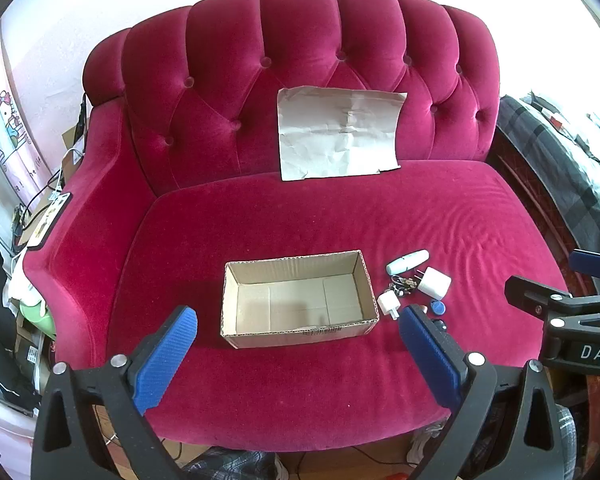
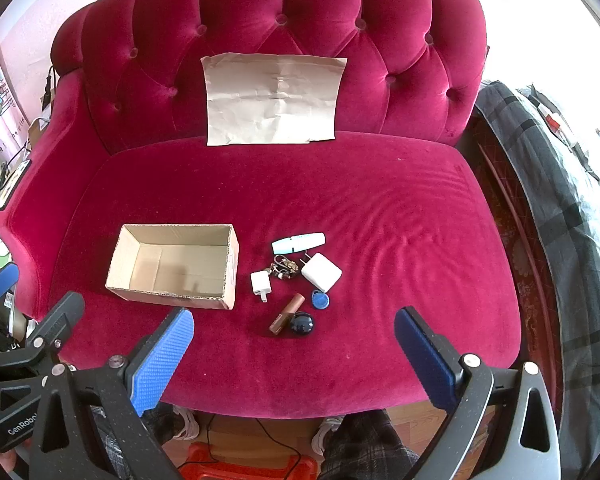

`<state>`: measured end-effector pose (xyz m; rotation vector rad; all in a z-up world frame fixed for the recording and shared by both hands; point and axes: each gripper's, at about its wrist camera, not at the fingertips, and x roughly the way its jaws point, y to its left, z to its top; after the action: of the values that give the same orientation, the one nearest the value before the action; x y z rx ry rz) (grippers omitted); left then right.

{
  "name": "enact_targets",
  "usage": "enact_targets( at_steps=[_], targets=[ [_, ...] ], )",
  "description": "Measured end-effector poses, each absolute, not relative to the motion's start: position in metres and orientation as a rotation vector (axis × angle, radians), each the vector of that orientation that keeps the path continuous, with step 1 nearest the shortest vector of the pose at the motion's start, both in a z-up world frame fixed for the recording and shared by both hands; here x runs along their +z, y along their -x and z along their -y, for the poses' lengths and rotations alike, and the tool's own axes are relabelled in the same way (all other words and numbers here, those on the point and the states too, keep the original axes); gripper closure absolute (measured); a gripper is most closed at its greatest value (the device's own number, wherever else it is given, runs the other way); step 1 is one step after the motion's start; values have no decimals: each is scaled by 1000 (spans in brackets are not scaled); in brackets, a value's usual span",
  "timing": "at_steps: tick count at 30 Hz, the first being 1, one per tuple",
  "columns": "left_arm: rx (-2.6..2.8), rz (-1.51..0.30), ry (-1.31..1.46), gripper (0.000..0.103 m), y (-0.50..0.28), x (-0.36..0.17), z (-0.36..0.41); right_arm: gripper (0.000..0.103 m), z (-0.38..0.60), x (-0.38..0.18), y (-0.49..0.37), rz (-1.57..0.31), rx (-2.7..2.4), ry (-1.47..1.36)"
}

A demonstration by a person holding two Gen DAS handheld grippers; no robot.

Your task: Organize rigid objects

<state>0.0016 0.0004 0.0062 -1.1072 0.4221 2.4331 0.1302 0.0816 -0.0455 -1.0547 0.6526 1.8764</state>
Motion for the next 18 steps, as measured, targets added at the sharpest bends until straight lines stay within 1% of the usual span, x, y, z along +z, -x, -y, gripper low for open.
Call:
enact_targets(
  at_steps=[18],
  targets=[
    [2398,-431,1094,0,4,1,-4,1,-90,-49,-131,-678,1850,1039]
  ],
)
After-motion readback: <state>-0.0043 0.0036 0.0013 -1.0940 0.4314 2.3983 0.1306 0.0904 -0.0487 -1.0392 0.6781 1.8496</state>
